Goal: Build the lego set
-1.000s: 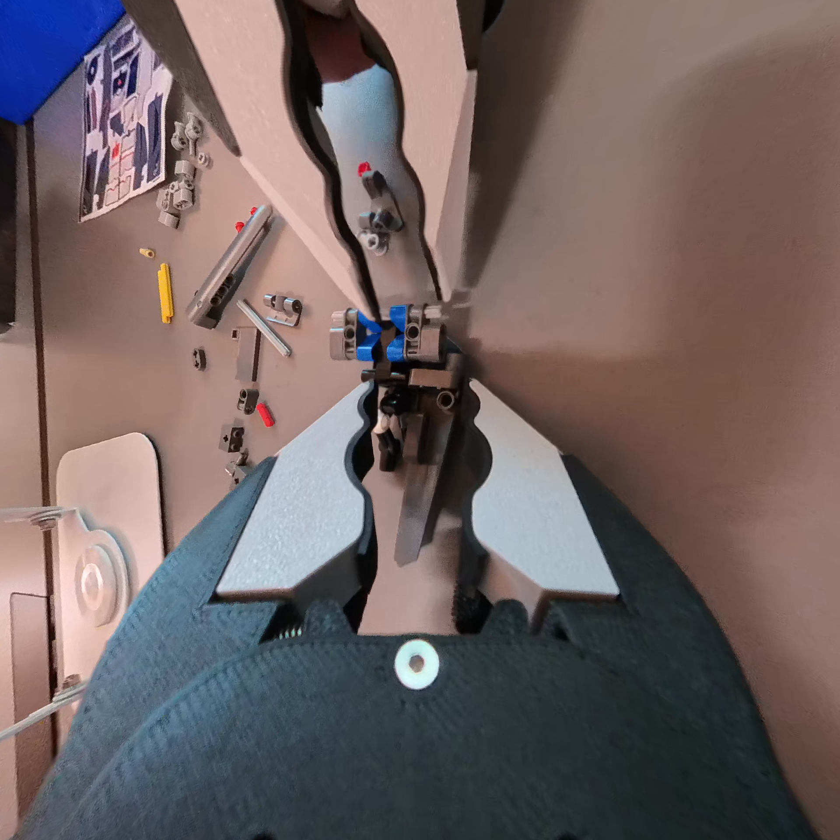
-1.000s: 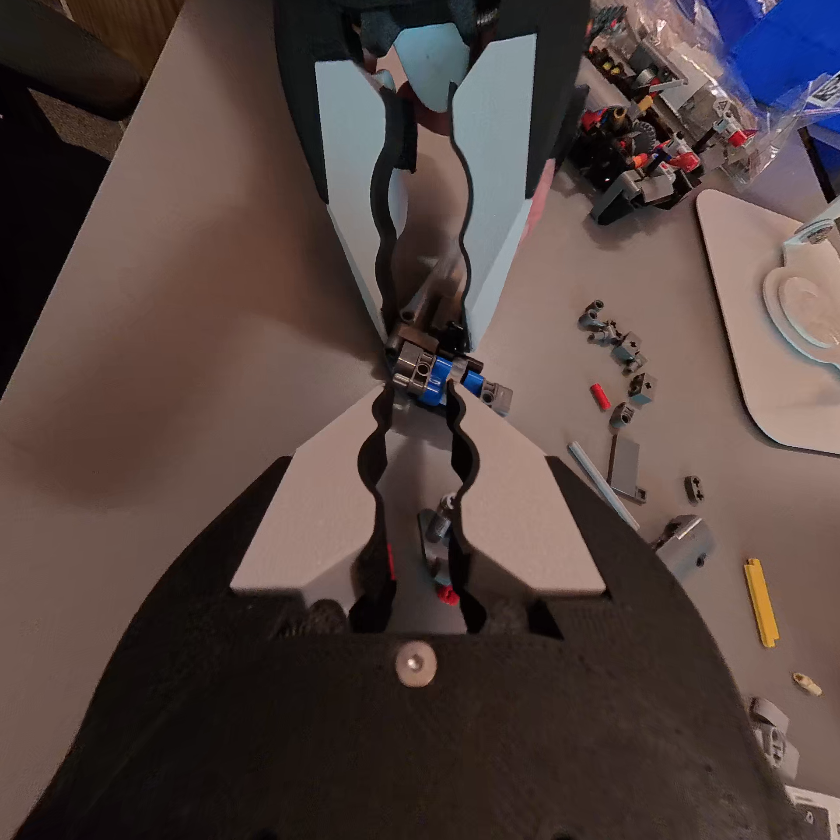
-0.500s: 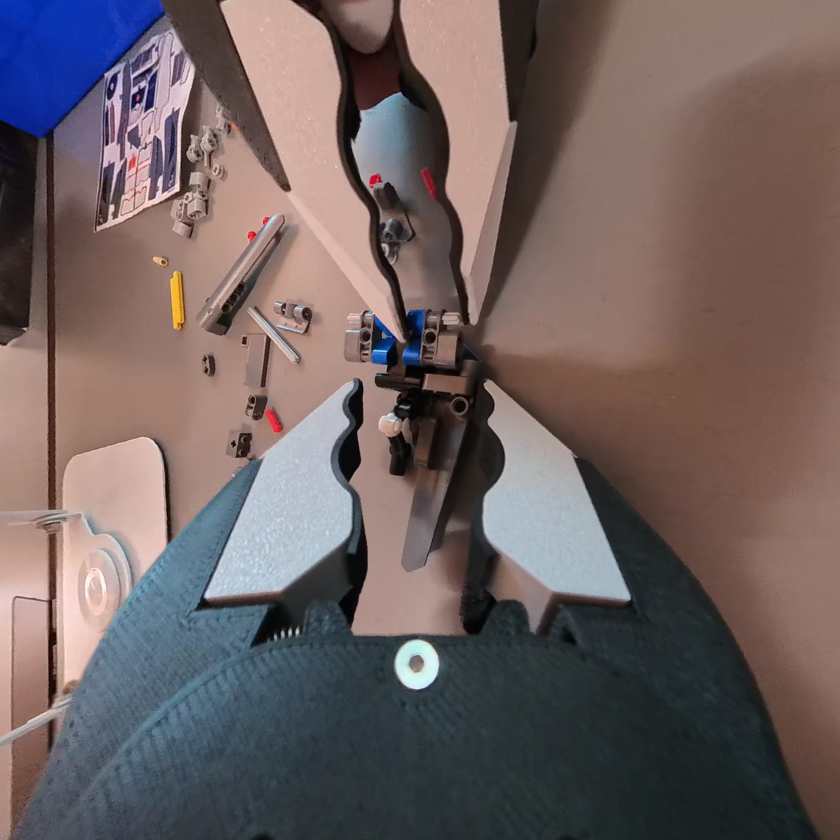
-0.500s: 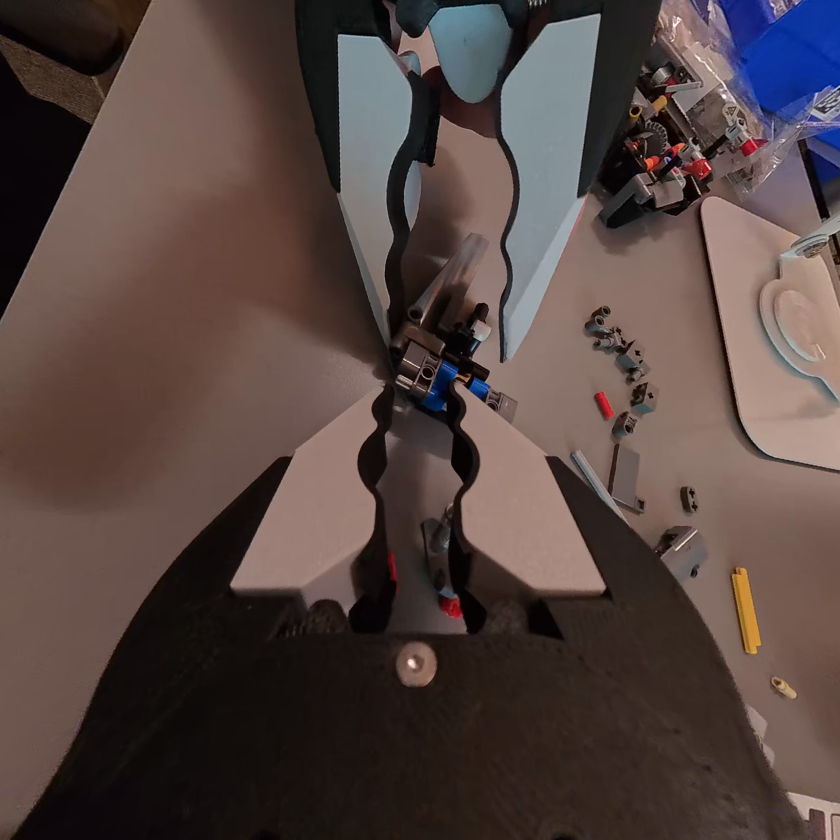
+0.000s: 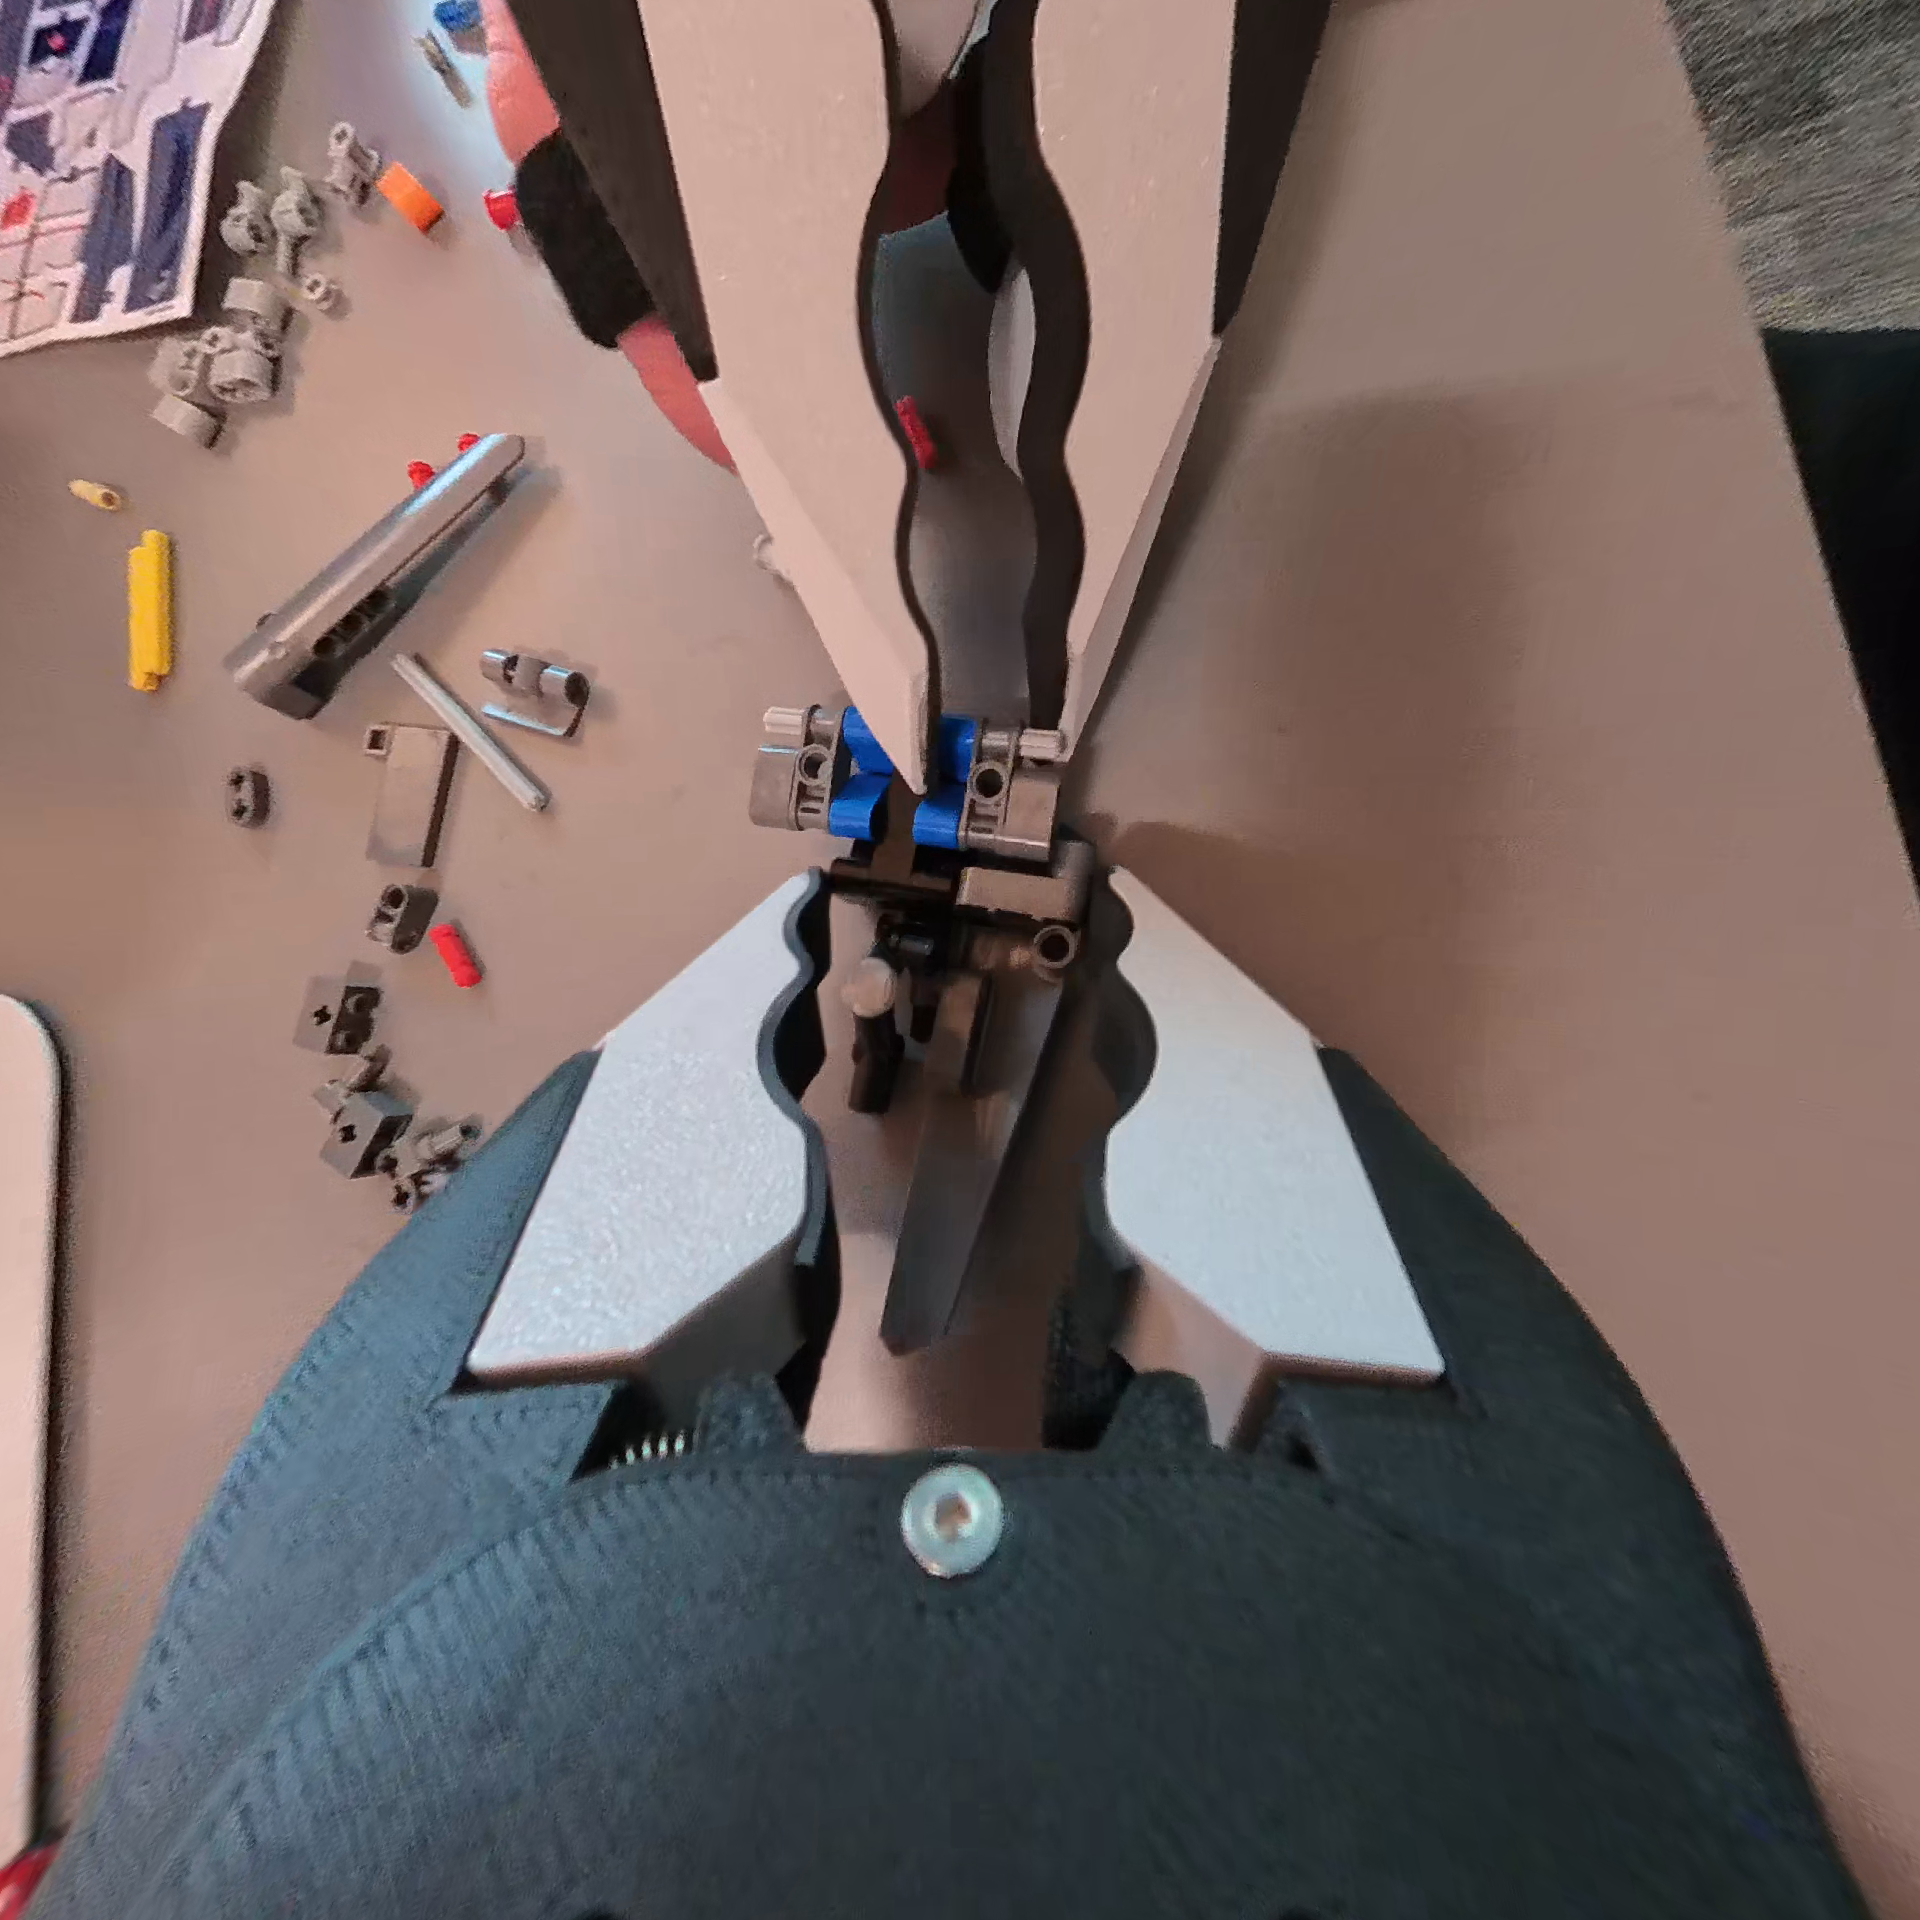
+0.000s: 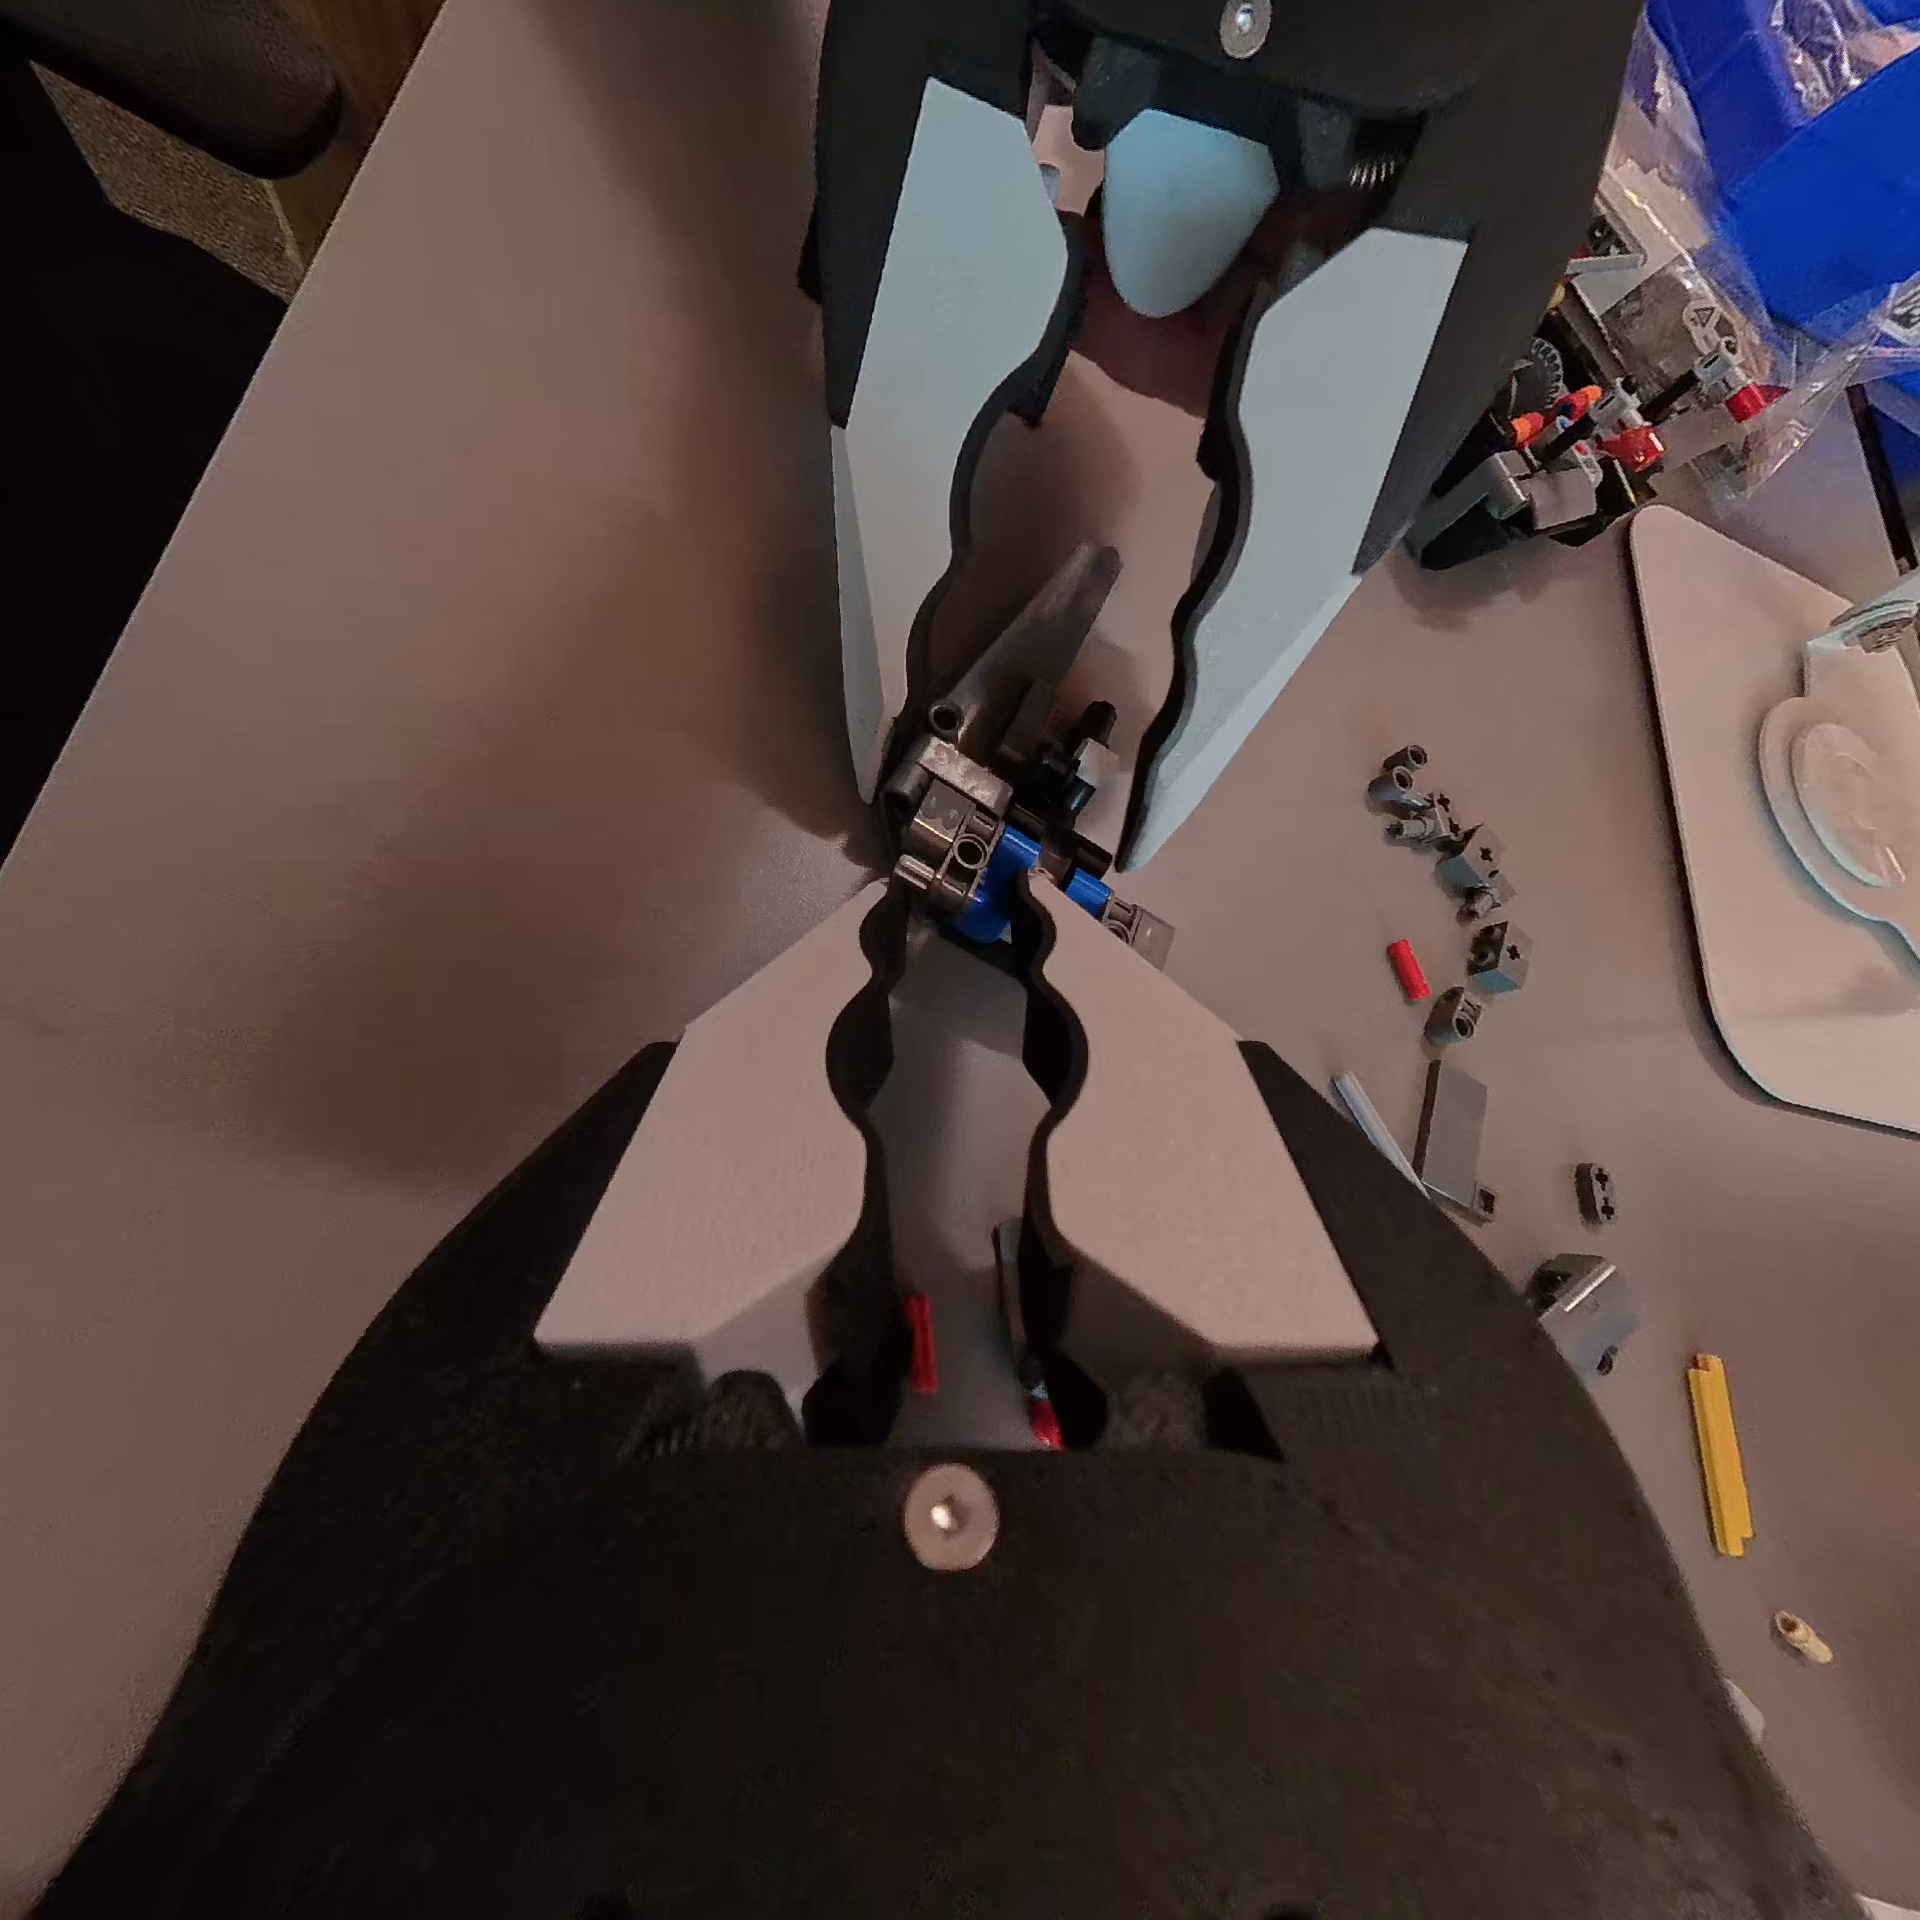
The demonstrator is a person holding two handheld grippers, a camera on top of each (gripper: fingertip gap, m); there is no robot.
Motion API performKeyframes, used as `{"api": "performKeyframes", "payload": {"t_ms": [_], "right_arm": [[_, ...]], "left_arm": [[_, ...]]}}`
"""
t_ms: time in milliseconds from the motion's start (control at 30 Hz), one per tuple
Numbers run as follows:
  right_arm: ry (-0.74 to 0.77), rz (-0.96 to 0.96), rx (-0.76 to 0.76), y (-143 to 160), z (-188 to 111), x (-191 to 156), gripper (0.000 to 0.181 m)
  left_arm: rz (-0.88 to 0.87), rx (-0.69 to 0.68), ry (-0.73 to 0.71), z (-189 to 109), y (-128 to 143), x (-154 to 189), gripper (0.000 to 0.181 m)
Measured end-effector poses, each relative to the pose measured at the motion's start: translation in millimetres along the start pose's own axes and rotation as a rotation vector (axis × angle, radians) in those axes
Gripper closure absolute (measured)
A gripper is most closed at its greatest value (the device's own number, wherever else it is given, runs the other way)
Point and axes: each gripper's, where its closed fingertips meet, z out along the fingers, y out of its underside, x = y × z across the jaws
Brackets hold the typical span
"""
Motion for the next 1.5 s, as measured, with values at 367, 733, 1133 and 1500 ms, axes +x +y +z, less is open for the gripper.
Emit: {"api": "performKeyframes", "payload": {"t_ms": [367, 733, 1133, 1500], "right_arm": [[-0.015, 0.007, 0.007, -0.7, -0.6, -1.7, 0.166], [-0.017, 0.008, 0.006, -0.1, -1.4, -1.9, 0.166], [0.037, 0.089, 0.041, 2.9, -16.7, 19.2, 0.150], [0.053, 0.124, -0.061, 18.7, -7.4, 21.5, 0.142]], "left_arm": [[-0.009, 0.032, 0.041, 2.8, -2.6, 2.8, 0.134], [0.004, 0.034, 0.035, 3.1, -2.7, 2.5, 0.135], [0.068, 0.012, -0.051, -1.3, 0.6, -7.0, 0.134], [0.098, -0.043, -0.114, -8.5, 9.3, -18.3, 0.129]]}}
